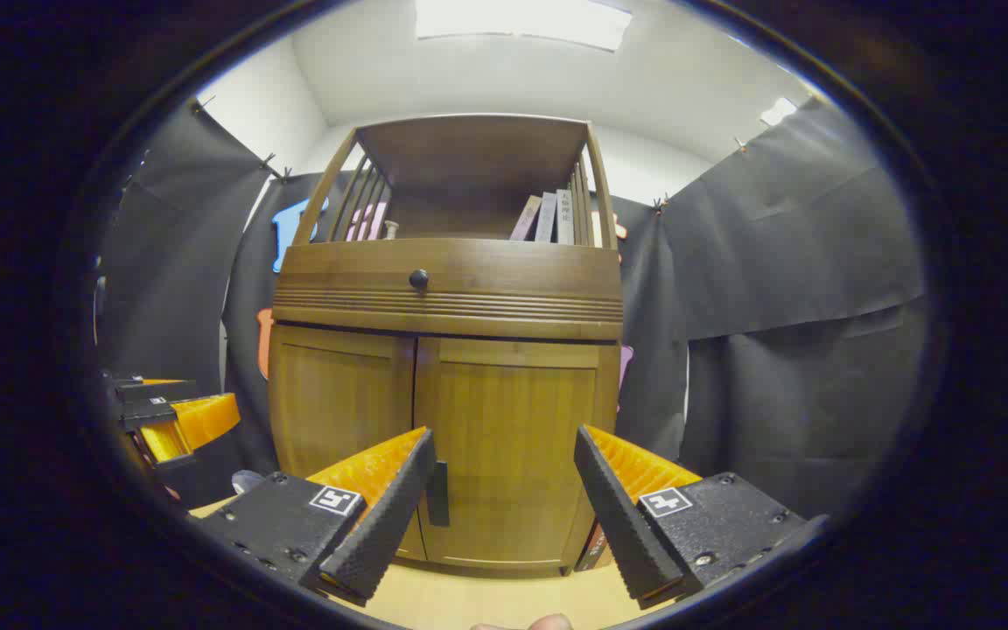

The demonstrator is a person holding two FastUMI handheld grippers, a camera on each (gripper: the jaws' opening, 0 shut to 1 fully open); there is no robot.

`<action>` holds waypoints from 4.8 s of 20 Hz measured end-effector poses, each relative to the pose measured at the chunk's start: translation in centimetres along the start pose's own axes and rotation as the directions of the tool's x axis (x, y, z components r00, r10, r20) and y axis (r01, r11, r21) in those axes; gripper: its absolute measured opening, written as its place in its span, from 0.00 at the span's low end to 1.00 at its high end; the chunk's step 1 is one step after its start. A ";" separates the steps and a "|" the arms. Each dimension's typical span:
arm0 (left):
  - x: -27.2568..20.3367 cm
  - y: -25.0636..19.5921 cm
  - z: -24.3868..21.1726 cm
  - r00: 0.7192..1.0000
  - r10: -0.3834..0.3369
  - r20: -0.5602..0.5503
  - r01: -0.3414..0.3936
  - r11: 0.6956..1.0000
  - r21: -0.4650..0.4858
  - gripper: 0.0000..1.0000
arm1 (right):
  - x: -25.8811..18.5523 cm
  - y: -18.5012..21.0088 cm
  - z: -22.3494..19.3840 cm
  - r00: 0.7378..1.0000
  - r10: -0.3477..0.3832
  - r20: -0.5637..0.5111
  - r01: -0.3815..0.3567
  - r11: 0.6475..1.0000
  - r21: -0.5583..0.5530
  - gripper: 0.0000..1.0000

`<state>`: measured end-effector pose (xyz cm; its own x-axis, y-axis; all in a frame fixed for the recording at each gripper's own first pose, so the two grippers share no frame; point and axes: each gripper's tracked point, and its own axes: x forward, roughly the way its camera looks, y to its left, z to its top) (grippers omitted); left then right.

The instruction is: Open the right door of the double-door shoe cabinet with the right hand, and open the left door with the left hand.

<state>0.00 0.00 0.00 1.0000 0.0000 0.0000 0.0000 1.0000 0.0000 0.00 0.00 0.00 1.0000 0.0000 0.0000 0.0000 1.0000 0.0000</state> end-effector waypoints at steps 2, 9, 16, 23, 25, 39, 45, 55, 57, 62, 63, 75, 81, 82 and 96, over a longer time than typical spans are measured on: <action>0.0 0.2 0.3 1.000 0.018 0.004 -0.018 1.000 0.009 0.95 | 0.6 0.2 -0.2 1.000 0.023 -0.007 -0.023 1.000 0.007 1.00; -0.5 1.7 0.5 0.996 0.084 0.003 -0.084 0.996 0.004 0.95 | 1.7 0.5 -0.9 0.998 0.063 -0.029 -0.062 0.998 0.032 1.00; -1.2 2.9 1.0 0.993 0.120 0.018 -0.121 0.992 0.032 0.95 | 2.8 1.3 -1.9 0.995 0.072 -0.076 -0.070 0.997 0.032 1.00; -2.2 5.5 1.3 0.981 0.191 0.029 -0.192 0.980 0.059 0.95 | 5.0 3.6 -3.3 0.987 0.107 -0.119 -0.104 0.994 0.033 1.00; -2.7 6.3 1.4 0.976 0.215 0.034 -0.217 0.974 0.069 0.95 | 5.6 4.1 -4.0 0.984 0.116 -0.137 -0.113 0.993 0.035 1.00; -3.8 9.1 0.6 0.938 0.347 0.014 -0.347 0.935 0.074 1.00 | 12.0 7.2 -12.0 0.937 0.157 -0.312 -0.141 0.987 0.073 0.98; -5.4 10.1 0.1 0.926 0.377 0.009 -0.376 0.924 0.062 0.95 | 15.1 7.2 -15.5 0.919 0.114 -0.378 -0.096 0.993 0.066 0.84; -5.3 10.5 0.4 0.919 0.394 0.023 -0.394 0.916 0.077 0.95 | 17.9 8.1 -18.8 0.897 0.098 -0.430 -0.084 0.995 0.051 0.54; -5.3 10.5 0.3 0.919 0.393 0.023 -0.393 0.916 0.079 0.95 | 18.3 8.5 -19.3 0.896 0.095 -0.434 -0.081 0.995 0.051 0.45; -5.2 10.5 0.4 0.922 0.388 0.020 -0.388 0.918 0.080 0.94 | 18.4 8.5 -19.8 0.893 0.080 -0.442 -0.060 0.996 0.059 0.37; -5.1 10.4 0.3 0.923 0.384 0.018 -0.384 0.920 0.078 0.95 | 18.4 8.5 -19.8 0.893 0.084 -0.442 -0.060 0.996 0.066 0.35; -3.5 9.1 -1.2 0.968 0.250 -0.021 -0.249 0.968 0.008 0.95 | 12.8 7.4 -19.3 0.886 0.160 -0.436 -0.130 0.987 0.098 0.31; -1.6 7.0 -1.1 0.979 0.201 -0.036 -0.202 0.979 -0.007 0.95 | 9.8 6.2 -18.9 0.878 0.162 -0.450 -0.123 0.986 0.115 0.30; -1.5 7.0 -1.2 0.980 0.197 -0.040 -0.197 0.980 -0.009 0.95 | 9.3 6.0 -18.9 0.877 0.164 -0.452 -0.125 0.985 0.116 0.30; 1.8 1.7 -3.3 0.994 0.034 -0.102 -0.037 0.999 -0.022 0.95 | 1.9 0.0 -18.1 0.879 0.142 -0.455 -0.086 0.986 0.141 0.30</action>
<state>1.80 1.70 -3.34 0.9941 0.0342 -0.1025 -0.0367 0.9991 -0.0224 1.86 0.00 -18.12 0.8788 0.1420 -0.4555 -0.0862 0.9862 0.1411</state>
